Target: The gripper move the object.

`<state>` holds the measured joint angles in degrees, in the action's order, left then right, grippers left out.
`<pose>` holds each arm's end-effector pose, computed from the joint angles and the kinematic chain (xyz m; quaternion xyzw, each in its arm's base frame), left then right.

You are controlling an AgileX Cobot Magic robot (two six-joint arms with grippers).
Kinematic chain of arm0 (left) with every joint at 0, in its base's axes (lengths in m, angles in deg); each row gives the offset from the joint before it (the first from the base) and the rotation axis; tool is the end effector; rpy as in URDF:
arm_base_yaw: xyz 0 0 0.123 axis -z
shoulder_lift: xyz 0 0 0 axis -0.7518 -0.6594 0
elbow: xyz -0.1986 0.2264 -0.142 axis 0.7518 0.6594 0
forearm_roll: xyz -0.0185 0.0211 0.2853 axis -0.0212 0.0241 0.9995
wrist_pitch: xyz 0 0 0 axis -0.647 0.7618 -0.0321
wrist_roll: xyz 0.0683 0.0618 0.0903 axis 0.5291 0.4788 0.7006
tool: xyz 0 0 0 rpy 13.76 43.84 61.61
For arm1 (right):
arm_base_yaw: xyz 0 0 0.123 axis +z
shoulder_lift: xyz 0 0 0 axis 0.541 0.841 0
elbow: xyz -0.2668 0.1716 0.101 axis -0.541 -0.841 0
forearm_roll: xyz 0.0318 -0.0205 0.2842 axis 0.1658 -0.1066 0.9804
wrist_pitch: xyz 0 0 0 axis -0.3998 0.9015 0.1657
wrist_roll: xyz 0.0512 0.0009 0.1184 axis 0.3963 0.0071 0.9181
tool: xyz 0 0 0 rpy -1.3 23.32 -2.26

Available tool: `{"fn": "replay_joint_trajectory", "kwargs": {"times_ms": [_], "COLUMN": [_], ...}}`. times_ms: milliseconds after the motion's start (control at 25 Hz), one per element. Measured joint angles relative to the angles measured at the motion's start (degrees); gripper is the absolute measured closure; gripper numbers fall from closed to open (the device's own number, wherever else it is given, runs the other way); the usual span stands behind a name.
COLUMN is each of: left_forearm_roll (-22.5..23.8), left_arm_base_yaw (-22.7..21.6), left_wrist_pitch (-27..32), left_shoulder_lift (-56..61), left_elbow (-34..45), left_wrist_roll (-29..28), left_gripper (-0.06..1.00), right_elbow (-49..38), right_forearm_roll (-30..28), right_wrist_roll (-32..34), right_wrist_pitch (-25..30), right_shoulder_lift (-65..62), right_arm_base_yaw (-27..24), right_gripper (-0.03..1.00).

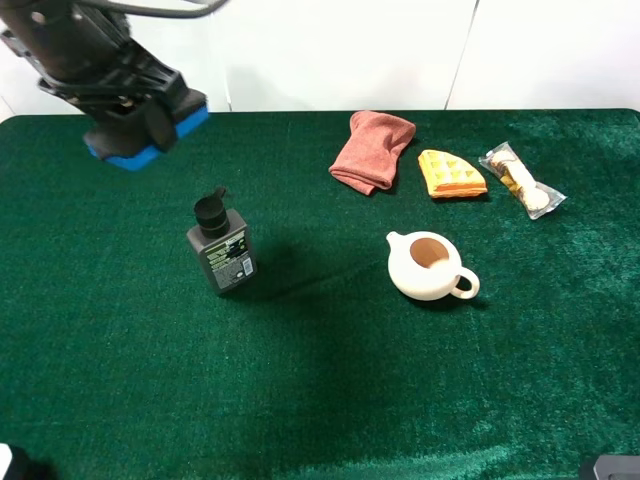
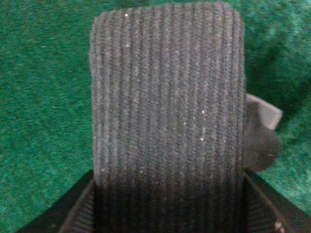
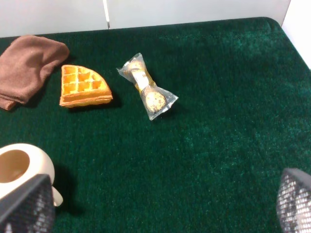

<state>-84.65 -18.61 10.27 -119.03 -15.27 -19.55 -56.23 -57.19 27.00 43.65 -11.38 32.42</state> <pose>0.3109 -0.1709 0.2955 0.2442 0.9496 -0.0211 0.1952 0.0132 -0.0002 0.2795 -0.0028 0.8437 -0.0049 0.5368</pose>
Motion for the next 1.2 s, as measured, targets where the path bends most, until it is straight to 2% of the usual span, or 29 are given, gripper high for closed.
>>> {"fn": "replay_joint_trajectory", "kwargs": {"times_ms": [560, 1200], "left_forearm_roll": [3.03, 3.95], "left_arm_base_yaw": [15.31, 25.79], "left_wrist_pitch": [-0.30, -1.42], "left_shoulder_lift": [0.00, -5.29], "left_elbow": [0.00, 0.00], "left_wrist_roll": [-6.25, -10.16], "left_gripper": [0.37, 0.37], "right_elbow": [0.00, 0.00], "right_forearm_roll": [0.00, 0.00], "right_wrist_roll": [0.00, 0.00], "right_wrist_pitch": [0.00, 0.00], "right_shoulder_lift": [0.00, 0.00], "right_arm_base_yaw": [0.00, 0.00], "right_gripper": [0.27, 0.27]}}
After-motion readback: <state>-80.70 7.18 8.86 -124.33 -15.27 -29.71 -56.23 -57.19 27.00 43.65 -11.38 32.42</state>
